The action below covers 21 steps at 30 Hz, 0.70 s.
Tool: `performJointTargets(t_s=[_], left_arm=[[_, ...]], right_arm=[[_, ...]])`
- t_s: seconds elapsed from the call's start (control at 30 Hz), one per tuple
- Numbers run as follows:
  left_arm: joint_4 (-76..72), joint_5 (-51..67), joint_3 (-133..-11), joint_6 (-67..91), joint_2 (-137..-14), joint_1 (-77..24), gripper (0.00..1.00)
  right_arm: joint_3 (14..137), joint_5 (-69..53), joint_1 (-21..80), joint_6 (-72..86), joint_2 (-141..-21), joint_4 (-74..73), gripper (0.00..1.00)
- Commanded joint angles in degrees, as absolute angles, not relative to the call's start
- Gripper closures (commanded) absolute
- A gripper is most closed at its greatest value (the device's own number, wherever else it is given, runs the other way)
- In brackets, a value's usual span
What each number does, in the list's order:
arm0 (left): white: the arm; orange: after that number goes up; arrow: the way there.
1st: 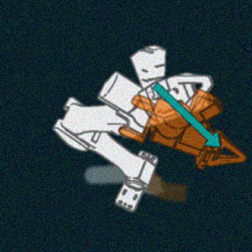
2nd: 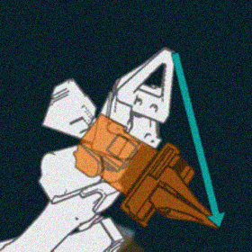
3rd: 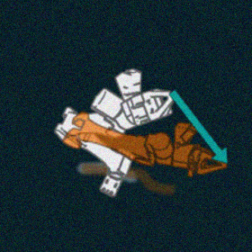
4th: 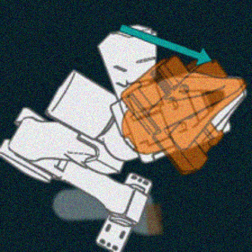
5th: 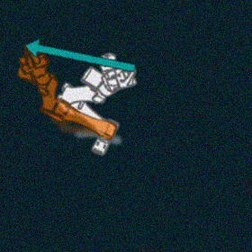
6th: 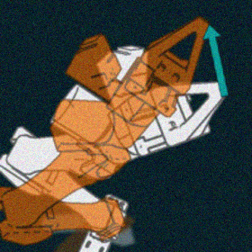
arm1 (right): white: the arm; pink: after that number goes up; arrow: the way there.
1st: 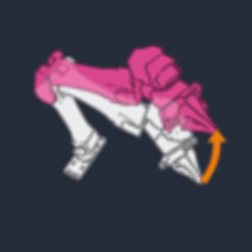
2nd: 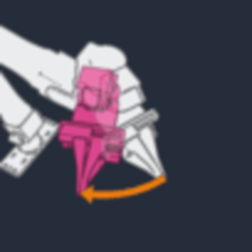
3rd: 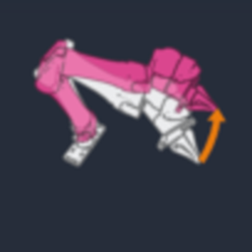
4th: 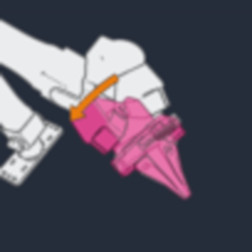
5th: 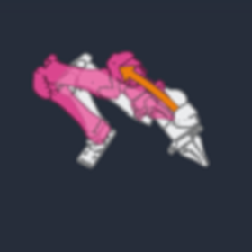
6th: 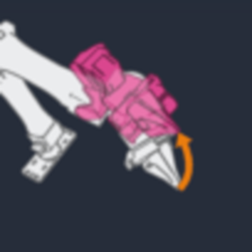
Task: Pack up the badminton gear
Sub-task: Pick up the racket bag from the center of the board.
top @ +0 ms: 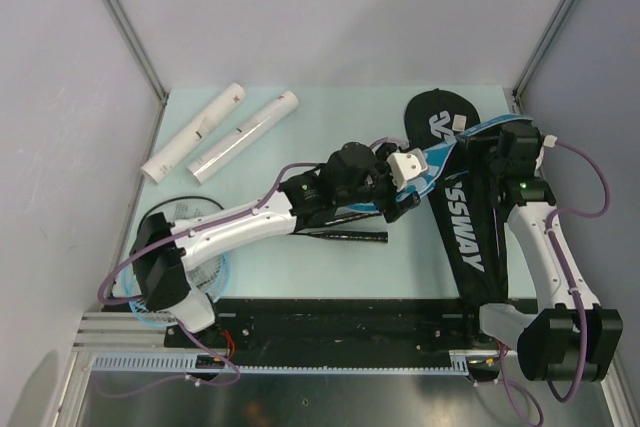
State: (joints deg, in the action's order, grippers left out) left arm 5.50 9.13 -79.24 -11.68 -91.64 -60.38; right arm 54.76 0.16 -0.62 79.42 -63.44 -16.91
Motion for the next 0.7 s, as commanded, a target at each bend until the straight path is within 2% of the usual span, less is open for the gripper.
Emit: performJointTargets(t_s=[0.0, 0.07, 0.1, 0.17, 0.2, 0.27, 0.3, 0.4, 0.43, 0.5, 0.53, 0.67], left_arm=[[0.6, 0.9, -78.8, -19.8, -91.9, -60.8, 0.21], [0.3, 0.1, -78.1, -21.2, -92.4, -60.8, 0.32], [-1.5, -2.3, -78.0, -21.5, -92.3, -60.7, 0.48], [-2.4, -3.2, -77.4, -22.5, -91.9, -60.1, 0.58], [-3.5, -3.0, -77.3, -23.4, -91.8, -59.2, 0.72], [-4.0, -0.6, -77.3, -24.0, -91.8, -56.7, 0.85], [-4.1, 1.1, -77.5, -23.9, -92.0, -55.6, 0.96], [-4.7, 9.8, -77.3, -23.2, -91.3, -51.1, 0.99], [-4.7, 12.1, -77.5, -23.1, -91.1, -49.8, 1.00], [-5.2, 20.4, -76.8, -23.2, -90.9, -46.1, 1.00], [-5.4, 23.0, -76.6, -23.4, -90.9, -44.7, 0.99], [-6.0, 32.8, -75.6, -23.6, -91.7, -38.1, 1.00]], right_arm=[[59.2, 1.3, -0.2, 82.7, -61.8, -16.0, 1.00], [59.7, 0.9, -0.2, 82.0, -61.9, -16.1, 1.00], [59.9, 0.6, -0.3, 81.4, -62.1, -16.3, 1.00], [60.0, -0.8, -0.5, 79.2, -62.1, -16.1, 1.00], [60.1, -1.0, -0.5, 77.6, -62.0, -15.4, 1.00], [60.1, -2.7, -0.8, 73.2, -62.8, -15.0, 1.00], [60.1, -2.9, -0.5, 70.9, -63.1, -14.5, 1.00], [60.1, -8.3, -0.2, 56.7, -65.4, -10.6, 0.97], [60.2, -12.6, -0.2, 52.4, -66.9, -9.9, 0.83], [60.4, -16.1, -0.7, 40.7, -67.7, -10.9, 0.69], [60.6, -20.0, -1.1, 36.3, -68.0, -10.9, 0.56], [61.8, -23.7, -1.1, 16.6, -69.6, -16.4, 0.37]])
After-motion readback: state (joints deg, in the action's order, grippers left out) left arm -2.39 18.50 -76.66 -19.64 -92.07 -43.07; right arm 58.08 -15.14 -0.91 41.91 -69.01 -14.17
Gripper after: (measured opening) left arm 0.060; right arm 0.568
